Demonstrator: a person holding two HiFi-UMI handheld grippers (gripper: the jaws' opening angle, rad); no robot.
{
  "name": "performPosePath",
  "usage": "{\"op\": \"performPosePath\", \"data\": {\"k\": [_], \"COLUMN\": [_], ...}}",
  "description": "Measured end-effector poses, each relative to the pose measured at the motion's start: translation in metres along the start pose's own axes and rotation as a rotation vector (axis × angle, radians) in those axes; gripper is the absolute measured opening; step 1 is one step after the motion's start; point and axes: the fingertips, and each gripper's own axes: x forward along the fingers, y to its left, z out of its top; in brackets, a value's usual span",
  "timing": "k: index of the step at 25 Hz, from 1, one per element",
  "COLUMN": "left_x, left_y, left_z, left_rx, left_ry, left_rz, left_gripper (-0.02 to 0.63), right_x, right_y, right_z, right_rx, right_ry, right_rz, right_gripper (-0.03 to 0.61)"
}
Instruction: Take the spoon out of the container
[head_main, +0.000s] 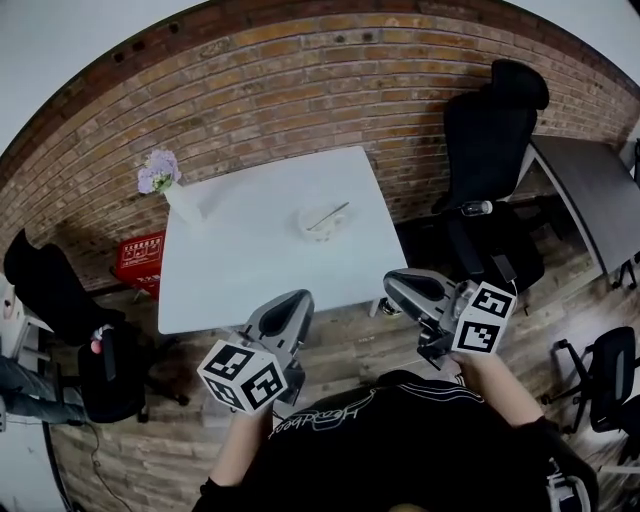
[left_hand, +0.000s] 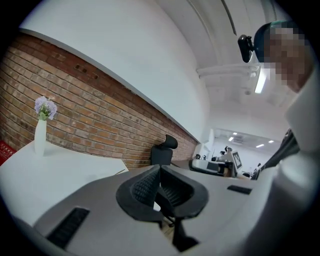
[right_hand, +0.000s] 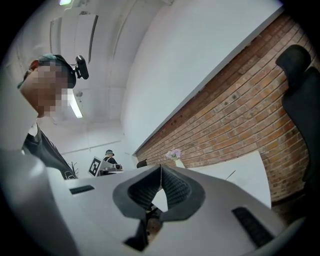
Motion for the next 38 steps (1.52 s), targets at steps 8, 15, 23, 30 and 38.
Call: {"op": "performPosePath", "data": {"k": [8, 15, 23, 30, 38], "left_x": [0.044, 0.088, 0.132, 0.159, 0.173], "left_y": [0.038, 0.094, 0.152, 0.185, 0.207], "left_z": [0.01, 0.025, 0.05, 0.044, 0.028], "left_rx": [0.001, -0.02, -0.052, -0.095, -0.134], "left_ry": [0.018, 0.022, 0.038, 0.052, 0.076], "left_rz": [0.01, 0.059, 0.083, 0.079, 0.092], "left_gripper": [0.008, 0.008, 0.008, 0.008, 0.008], "right_x": [0.028, 0.077, 0.137, 0.161, 0.167], "right_y": [-0.058, -0.123, -0.183, -0.22, -0.247], "right_z": [0.005, 0.021, 0.044, 0.041, 0.022], "right_rx": [0.031, 0.051, 0.06, 0.079, 0.109], "right_ry": [0.008, 0.019, 0.055, 0.089, 0.114], "right_rz": [-0.014, 0.015, 0.036, 0.02, -0.01], "right_gripper": [-0.003, -0.002, -0.003, -0.003, -0.002]}}
